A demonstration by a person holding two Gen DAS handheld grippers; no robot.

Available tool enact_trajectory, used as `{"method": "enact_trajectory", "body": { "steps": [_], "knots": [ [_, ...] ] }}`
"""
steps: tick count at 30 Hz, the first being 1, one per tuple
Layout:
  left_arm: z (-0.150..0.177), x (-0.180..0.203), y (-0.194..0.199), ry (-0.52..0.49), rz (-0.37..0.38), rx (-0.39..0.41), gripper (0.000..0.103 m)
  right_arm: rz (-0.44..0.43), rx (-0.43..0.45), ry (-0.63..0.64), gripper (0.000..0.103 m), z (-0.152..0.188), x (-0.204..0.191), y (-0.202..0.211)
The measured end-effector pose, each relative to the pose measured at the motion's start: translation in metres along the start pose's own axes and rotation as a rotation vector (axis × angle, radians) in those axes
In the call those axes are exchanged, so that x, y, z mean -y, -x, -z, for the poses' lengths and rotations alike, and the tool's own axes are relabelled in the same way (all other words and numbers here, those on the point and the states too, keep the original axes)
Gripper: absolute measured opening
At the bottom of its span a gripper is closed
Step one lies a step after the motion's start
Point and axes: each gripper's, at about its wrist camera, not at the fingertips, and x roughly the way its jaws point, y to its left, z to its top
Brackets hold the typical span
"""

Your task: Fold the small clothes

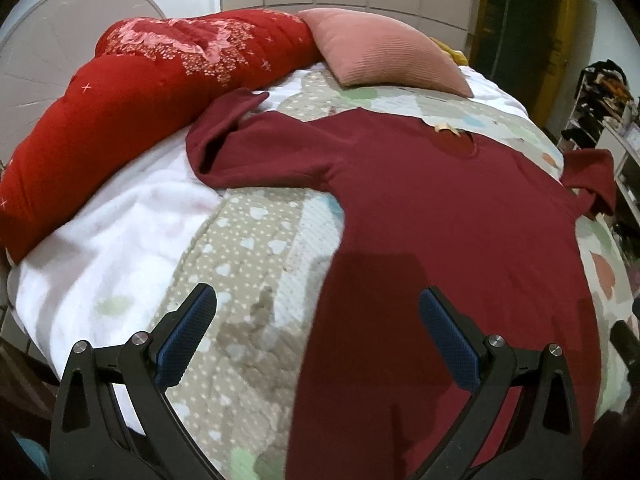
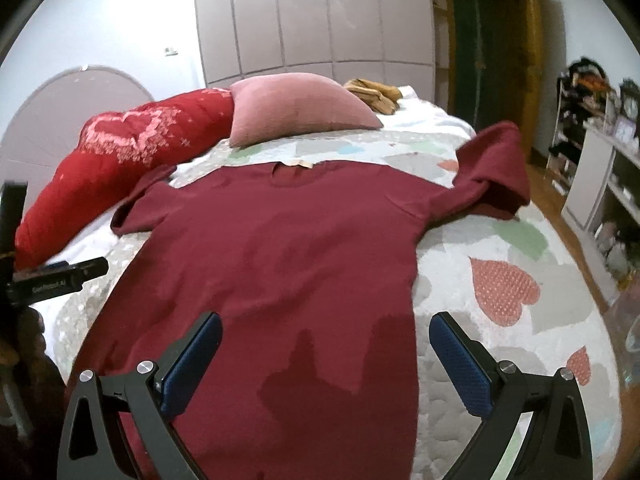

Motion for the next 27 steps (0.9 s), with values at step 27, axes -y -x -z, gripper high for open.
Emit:
{"method": "enact_trajectory", "body": {
  "steps": [27],
  "knots": [
    [0.014, 0.016, 0.003, -0.045, 0.014, -0.003, 0.102, -0.031, 0.015, 0.022, 0.103, 0.004, -0.018, 0.008]
  ]
}}
